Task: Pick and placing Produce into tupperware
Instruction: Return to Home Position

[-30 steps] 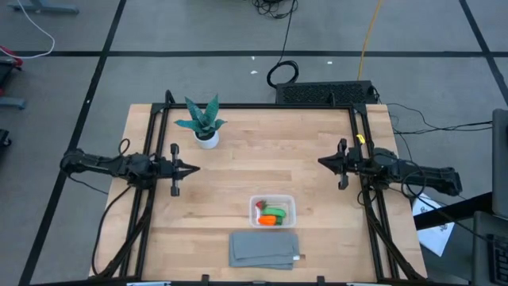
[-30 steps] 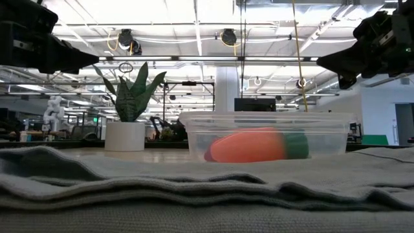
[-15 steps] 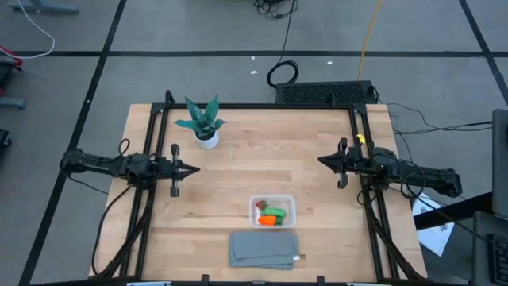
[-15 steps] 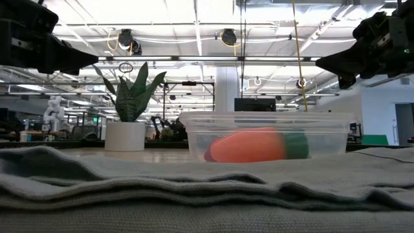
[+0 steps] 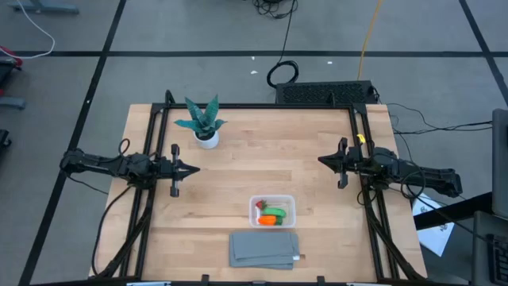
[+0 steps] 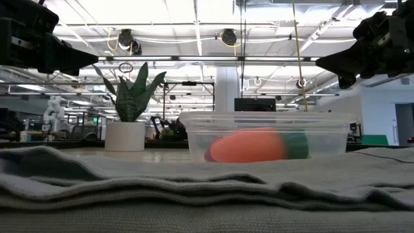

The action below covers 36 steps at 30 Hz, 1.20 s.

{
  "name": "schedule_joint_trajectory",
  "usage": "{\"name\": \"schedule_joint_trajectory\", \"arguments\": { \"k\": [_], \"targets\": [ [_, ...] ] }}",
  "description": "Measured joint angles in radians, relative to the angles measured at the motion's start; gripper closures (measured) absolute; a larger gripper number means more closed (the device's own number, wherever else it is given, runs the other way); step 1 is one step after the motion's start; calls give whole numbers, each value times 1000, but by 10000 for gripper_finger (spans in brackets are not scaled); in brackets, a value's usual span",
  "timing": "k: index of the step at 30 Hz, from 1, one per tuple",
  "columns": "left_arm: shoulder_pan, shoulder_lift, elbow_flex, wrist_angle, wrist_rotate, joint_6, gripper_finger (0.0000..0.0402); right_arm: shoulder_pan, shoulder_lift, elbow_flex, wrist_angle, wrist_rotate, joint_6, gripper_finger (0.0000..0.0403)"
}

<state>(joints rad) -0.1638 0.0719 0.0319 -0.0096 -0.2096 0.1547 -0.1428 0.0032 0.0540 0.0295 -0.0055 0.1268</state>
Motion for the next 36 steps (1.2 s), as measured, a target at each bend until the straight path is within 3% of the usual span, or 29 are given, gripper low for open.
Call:
{"name": "schedule_joint_trajectory", "arguments": {
  "k": [36],
  "targets": [
    [0,0,-2,20,-1,24,394,0,0,-1,4,1,18,403]
  ]
}}
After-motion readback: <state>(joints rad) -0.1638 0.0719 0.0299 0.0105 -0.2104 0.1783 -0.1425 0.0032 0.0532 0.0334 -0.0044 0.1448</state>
